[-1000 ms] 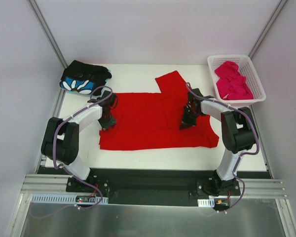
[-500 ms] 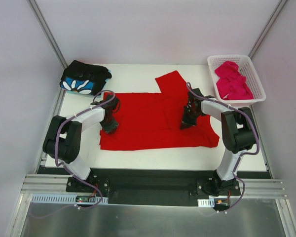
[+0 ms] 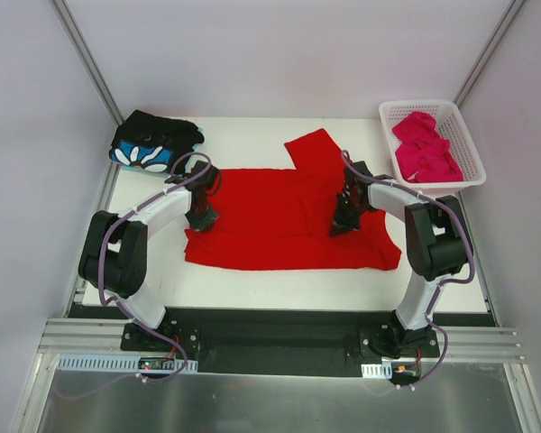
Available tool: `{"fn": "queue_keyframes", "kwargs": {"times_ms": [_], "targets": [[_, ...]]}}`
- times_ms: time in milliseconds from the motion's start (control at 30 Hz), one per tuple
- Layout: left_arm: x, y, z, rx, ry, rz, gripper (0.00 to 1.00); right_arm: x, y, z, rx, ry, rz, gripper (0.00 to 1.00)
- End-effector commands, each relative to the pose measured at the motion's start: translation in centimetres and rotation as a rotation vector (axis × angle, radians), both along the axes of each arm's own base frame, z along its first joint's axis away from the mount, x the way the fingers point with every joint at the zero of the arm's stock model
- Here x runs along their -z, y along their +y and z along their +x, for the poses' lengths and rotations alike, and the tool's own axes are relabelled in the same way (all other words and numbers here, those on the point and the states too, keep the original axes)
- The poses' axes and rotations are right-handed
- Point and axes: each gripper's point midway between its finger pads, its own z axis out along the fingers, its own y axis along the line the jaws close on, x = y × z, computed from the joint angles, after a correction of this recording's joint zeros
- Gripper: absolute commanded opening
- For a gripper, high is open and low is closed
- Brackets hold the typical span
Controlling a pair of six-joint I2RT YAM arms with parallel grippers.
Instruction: Fold and stack the t-shirts
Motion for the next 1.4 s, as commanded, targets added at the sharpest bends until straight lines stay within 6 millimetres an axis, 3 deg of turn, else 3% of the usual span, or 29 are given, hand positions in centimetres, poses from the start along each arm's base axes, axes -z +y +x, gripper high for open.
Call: {"fn": "queue_keyframes", "kwargs": {"times_ms": [0, 333, 667, 833, 933, 1067, 1100, 1233, 1367], "targets": [[-2.7, 0.1, 1.3, 0.026, -0.051, 0.03, 0.0, 0.4, -2.2, -0.5, 0.007, 0.002, -0.083, 0.01], [-3.0, 0.1, 0.8, 0.031, -0.042, 0.024, 0.0, 0.3, -2.1, -0.4, 0.005, 0.0, -0.08, 0.01], [-1.1, 0.1, -0.6, 0.032, 0.02, 0.041, 0.0, 0.3, -2.1, -0.4, 0.001, 0.001, -0.078, 0.01], [-2.6, 0.6, -1.3, 0.039, -0.032, 0.042, 0.11, 0.2, -2.0, -0.3, 0.003, 0.002, -0.077, 0.01], [-3.3, 1.9, -2.8, 0.04, -0.068, 0.072, 0.16, 0.2, -2.1, -0.2, 0.003, -0.001, -0.079, 0.01], [-2.6, 3.3, -6.0, 0.032, -0.052, 0.081, 0.27, 0.2, -2.1, -0.2, 0.004, 0.0, -0.082, 0.01], [-3.1, 3.5, -6.3, 0.027, -0.077, 0.076, 0.35, 0.3, -2.2, -0.2, 0.003, -0.001, -0.084, 0.01], [-3.2, 4.6, -7.5, 0.006, -0.112, 0.079, 0.37, 0.4, -2.2, -0.3, 0.003, 0.004, -0.085, 0.01], [-1.2, 4.6, -8.1, 0.021, -0.146, -0.001, 0.36, 0.3, -2.1, -0.1, 0.005, -0.001, -0.08, 0.01]]}}
